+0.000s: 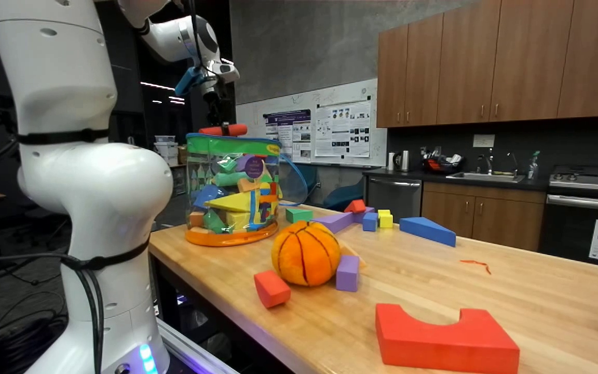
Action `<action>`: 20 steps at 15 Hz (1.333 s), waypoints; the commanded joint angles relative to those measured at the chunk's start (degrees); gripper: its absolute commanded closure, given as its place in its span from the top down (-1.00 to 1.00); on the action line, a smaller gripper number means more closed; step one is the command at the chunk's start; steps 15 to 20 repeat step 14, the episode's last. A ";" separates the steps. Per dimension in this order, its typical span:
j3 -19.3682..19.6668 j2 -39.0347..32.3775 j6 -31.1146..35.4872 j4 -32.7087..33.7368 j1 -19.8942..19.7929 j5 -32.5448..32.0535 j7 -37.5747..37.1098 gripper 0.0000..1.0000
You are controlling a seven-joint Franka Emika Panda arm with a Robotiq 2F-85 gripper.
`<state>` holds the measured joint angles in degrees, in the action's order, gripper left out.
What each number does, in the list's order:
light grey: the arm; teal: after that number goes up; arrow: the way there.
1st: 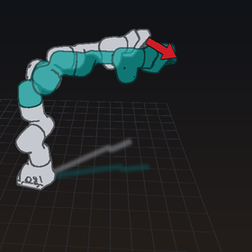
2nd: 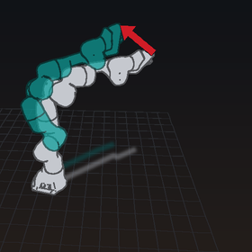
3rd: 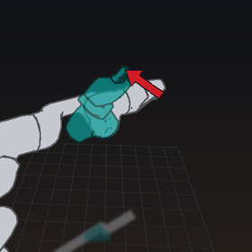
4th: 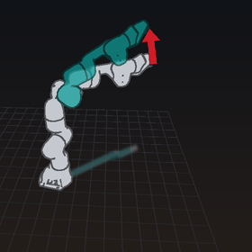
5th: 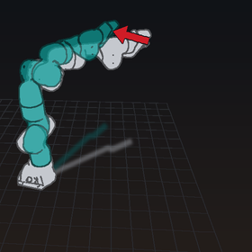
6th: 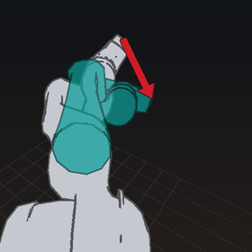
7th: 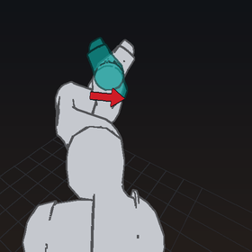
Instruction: Put a block in the bag
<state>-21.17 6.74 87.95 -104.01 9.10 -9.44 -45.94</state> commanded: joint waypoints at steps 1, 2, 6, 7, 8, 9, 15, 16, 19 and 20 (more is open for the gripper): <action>2.60 0.06 1.59 -2.16 1.08 6.70 -5.14 0.15; 2.06 -0.67 0.26 -0.56 1.76 3.63 -2.94 0.28; 2.48 -0.83 0.37 -0.82 1.77 3.86 -3.08 0.22; 2.45 -0.83 0.37 -0.81 1.89 3.87 -3.07 0.29; 2.42 -0.83 0.37 -0.80 2.01 3.87 -3.07 0.29; 2.41 -0.84 0.37 -0.81 2.07 3.87 -3.07 0.29; 2.41 -0.83 0.37 -0.80 2.07 3.87 -3.07 0.29; 2.41 -0.83 0.37 -0.80 2.07 3.87 -3.07 0.29; 2.41 -0.83 0.37 -0.80 2.07 3.87 -3.07 0.29; 2.41 -0.83 0.37 -0.80 2.07 3.87 -3.07 0.29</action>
